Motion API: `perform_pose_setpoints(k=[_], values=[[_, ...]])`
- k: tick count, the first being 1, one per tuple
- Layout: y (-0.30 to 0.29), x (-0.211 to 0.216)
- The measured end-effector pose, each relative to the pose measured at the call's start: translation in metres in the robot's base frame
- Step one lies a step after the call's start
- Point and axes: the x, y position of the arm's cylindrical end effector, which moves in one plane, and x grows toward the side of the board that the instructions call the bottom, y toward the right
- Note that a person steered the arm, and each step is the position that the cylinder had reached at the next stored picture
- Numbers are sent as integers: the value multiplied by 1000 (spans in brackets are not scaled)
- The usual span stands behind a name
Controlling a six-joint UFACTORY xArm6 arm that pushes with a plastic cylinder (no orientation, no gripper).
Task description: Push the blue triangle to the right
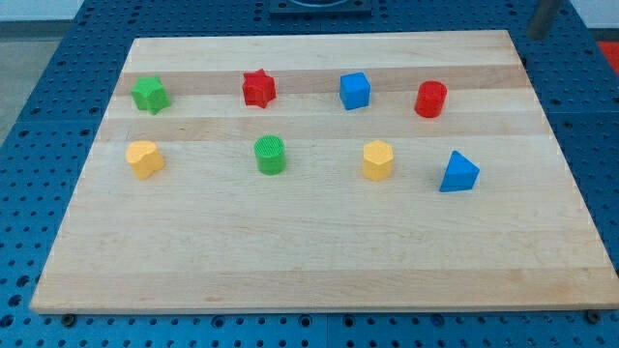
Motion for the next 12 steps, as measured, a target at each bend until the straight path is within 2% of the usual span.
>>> perform_pose_setpoints(k=[3,5,7,10,12], values=[[-1,9],[-4,55],[-91,37],[-94,37],[-112,185]])
